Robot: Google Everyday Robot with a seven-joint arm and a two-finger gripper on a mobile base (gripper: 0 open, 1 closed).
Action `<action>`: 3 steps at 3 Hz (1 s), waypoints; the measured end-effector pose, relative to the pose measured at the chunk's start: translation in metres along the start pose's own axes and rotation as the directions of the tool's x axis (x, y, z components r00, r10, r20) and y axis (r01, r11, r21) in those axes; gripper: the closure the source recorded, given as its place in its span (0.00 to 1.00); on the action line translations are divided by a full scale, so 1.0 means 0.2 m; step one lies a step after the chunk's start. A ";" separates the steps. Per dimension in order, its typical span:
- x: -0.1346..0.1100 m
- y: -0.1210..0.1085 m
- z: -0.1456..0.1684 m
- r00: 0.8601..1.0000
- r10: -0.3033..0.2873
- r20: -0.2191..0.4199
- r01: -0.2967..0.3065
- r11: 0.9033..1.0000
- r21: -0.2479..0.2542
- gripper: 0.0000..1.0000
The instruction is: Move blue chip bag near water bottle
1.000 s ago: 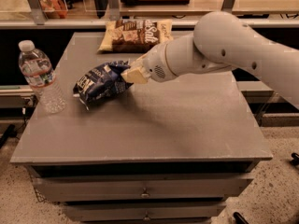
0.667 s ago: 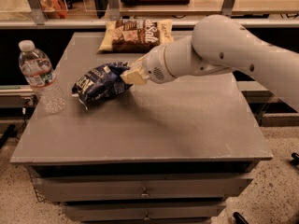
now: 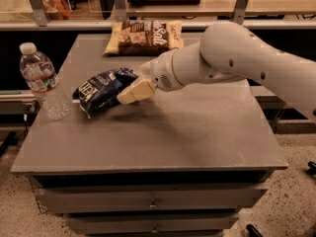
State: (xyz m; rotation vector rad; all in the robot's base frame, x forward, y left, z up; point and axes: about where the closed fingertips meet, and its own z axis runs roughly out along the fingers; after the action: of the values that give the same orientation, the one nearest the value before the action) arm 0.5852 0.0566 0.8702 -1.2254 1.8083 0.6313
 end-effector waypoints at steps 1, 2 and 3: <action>0.02 -0.01 -0.02 1.000 0.006 -0.016 -0.006 1.000 0.003 0.00; 0.06 -0.08 -0.21 0.999 -0.018 -0.048 0.020 0.999 0.026 0.00; 0.13 -0.23 -0.67 0.993 -0.073 -0.090 0.080 0.994 0.071 0.00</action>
Offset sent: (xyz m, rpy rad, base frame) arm -0.0143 -0.1067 0.0266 -0.1268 -0.0120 -0.0069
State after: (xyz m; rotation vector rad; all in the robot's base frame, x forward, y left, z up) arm 0.5736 -0.0783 0.9205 -1.2831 1.8303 0.4696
